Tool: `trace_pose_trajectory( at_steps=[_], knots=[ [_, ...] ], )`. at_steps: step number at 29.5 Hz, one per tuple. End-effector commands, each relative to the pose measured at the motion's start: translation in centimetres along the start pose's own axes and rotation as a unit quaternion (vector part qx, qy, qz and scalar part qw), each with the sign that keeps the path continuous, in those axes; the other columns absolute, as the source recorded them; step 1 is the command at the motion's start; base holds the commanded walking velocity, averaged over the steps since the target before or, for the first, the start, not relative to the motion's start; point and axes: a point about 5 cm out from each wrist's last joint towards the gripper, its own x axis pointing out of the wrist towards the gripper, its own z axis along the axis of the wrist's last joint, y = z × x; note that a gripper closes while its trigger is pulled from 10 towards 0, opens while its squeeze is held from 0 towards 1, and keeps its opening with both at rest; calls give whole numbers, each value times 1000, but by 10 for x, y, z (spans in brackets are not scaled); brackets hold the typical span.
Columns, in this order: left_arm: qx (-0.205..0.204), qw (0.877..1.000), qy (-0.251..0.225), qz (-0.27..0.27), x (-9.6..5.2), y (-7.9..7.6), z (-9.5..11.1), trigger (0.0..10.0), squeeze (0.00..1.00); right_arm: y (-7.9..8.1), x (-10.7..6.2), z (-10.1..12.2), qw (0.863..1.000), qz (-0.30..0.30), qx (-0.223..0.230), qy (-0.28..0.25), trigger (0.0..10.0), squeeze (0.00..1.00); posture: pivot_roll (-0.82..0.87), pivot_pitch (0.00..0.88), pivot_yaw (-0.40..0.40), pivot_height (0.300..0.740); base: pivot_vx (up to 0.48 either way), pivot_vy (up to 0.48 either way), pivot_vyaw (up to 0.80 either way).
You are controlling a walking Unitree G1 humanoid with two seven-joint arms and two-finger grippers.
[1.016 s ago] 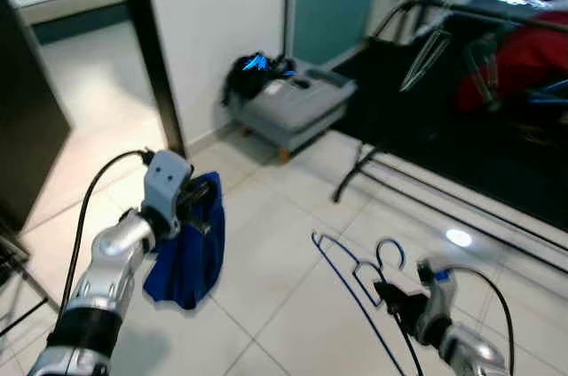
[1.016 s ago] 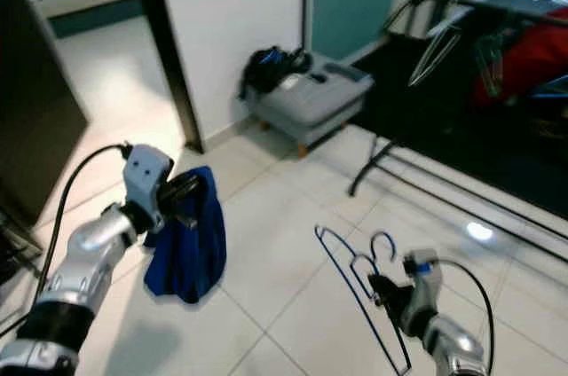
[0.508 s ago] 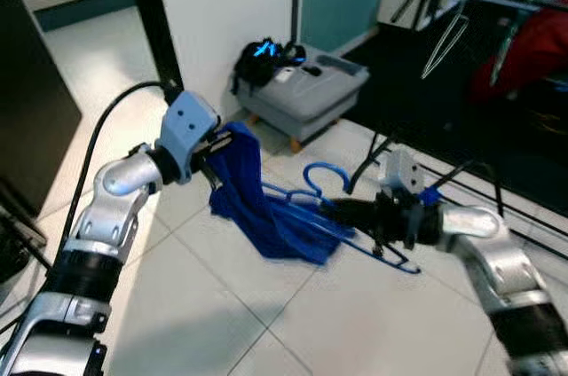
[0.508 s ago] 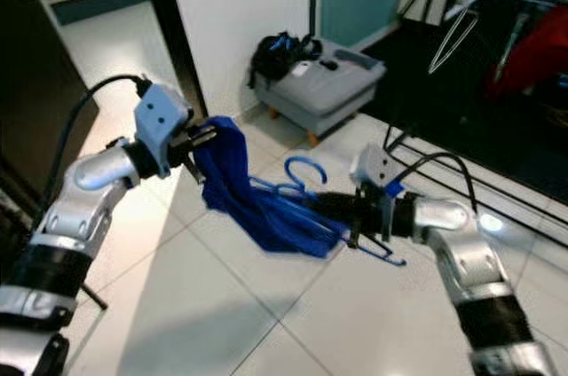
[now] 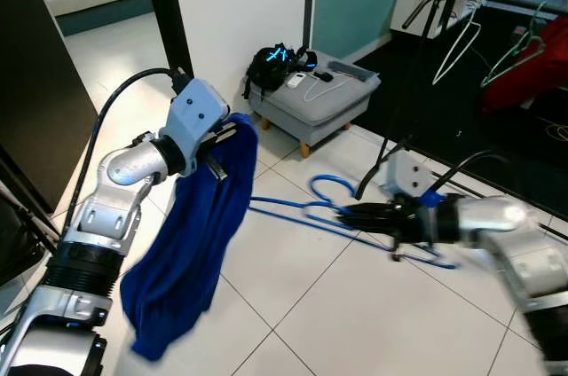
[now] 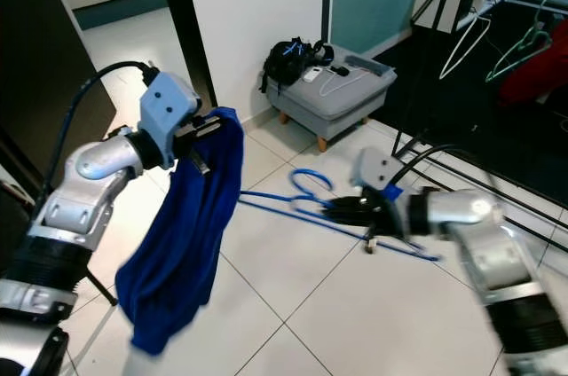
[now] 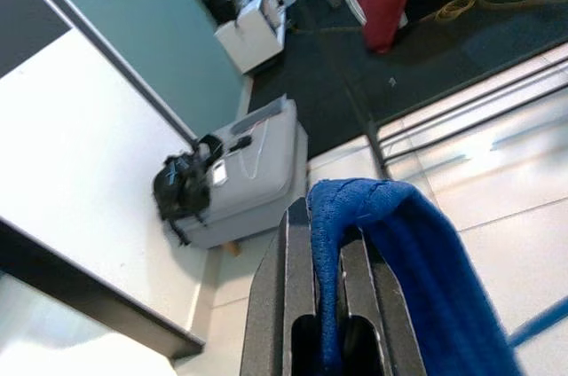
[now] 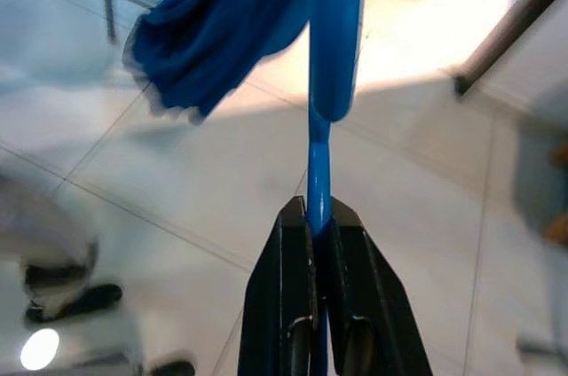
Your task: Hang hanger
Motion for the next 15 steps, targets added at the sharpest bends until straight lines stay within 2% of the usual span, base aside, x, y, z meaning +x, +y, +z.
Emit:
trace_pose_trajectory(
  at_steps=[1,2,3,5,7,8,9,10,13,15],
  knots=[
    [11,1000,-3,-3,0,2,5,10000,0,5,3,-1,1000,15,8,1,10000,0,-12,76,23,740,0,0,0],
    [26,1000,8,0,-3,6,2,10000,0,20,-10,-4,996,74,27,27,10000,0,-14,73,22,740,0,0,0],
    [28,1000,10,1,-3,7,1,10000,0,25,-13,-4,995,94,32,31,10000,0,-14,73,22,740,0,0,0],
    [30,999,12,1,-4,8,1,10000,0,28,-15,-2,993,106,34,31,10000,0,-14,73,22,740,0,0,0],
    [31,999,14,2,-3,7,2,10000,0,33,-16,9,991,129,32,-2,10000,0,-19,69,23,740,0,0,0],
    [31,999,14,2,-3,7,2,10000,0,33,-16,9,991,129,32,-2,10000,0,-19,69,23,740,0,0,0],
    [28,1000,11,1,-1,6,2,10000,0,31,-14,24,991,121,20,-55,10000,0,-19,69,23,740,0,0,0],
    [27,1000,9,0,0,4,3,10000,0,25,-13,32,991,99,7,-84,10000,0,-19,69,23,740,0,0,0],
    [26,1000,6,-5,3,0,3,10000,0,16,-12,39,992,65,-2,-111,10000,0,-22,61,24,740,0,0,0],
    [24,1000,2,-12,5,-5,4,10000,0,12,-11,38,993,52,-8,-104,10000,0,-24,58,24,740,0,0,0]
  ],
)
